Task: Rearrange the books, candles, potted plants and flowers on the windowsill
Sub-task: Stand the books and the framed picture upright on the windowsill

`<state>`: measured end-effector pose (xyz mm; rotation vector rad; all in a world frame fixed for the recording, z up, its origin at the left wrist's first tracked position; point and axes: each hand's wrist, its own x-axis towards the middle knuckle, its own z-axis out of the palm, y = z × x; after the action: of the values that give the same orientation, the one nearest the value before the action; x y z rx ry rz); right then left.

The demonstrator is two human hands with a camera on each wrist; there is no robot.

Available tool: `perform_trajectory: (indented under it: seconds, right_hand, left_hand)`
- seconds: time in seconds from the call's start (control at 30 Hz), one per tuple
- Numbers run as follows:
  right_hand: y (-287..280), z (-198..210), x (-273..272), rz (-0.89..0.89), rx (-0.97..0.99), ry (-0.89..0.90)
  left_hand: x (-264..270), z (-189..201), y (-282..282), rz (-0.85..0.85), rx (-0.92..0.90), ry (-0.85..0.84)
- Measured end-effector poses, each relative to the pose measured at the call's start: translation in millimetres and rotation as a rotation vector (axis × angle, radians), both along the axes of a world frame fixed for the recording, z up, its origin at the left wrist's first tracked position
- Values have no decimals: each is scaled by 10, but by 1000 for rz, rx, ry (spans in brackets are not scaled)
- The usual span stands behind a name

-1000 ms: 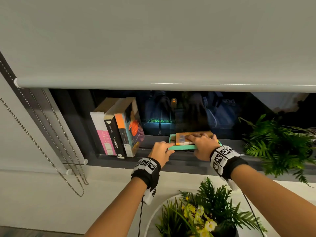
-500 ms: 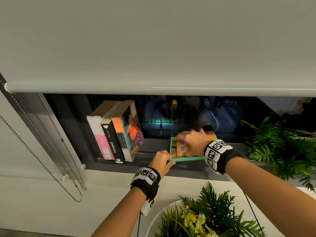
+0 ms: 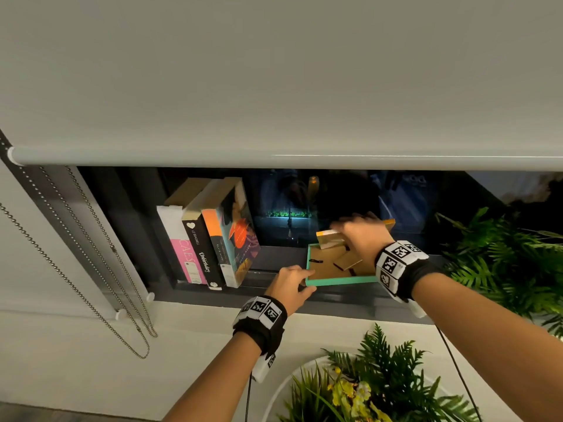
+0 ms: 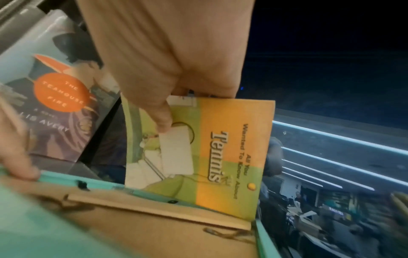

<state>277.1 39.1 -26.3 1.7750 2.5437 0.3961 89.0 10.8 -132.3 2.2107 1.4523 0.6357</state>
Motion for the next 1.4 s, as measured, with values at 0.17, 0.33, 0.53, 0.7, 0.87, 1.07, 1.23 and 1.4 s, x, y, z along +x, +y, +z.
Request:
perform_trajectory:
  seconds: [0.17, 0.33, 0.53, 0.7, 0.87, 1.07, 1.23, 1.4]
  right_hand:
    - [-146, 133, 65, 0, 265, 352]
    - [-231, 304, 44, -67, 264, 535]
    - [-240, 261, -111, -51, 208, 646]
    - [-169, 197, -418, -42, 95, 926]
    - [-70, 175, -723, -41, -28, 1060]
    - [-19, 47, -915, -79, -44, 1179]
    - [-21, -61, -841, -130, -117, 1217]
    - [-91, -120, -657, -212, -141, 1404]
  left_hand:
    - [52, -59, -15, 27, -43, 66]
    - [92, -77, -16, 89, -66, 91]
    - [60, -89, -11, 138, -92, 123]
    - [-82, -83, -51, 147, -98, 79]
    - [-314, -20, -42, 222, -139, 11]
    - [-474, -8, -89, 287, -125, -130]
    - [-543, 62, -146, 299, -202, -491]
    - [-653, 185, -160, 327, -150, -695]
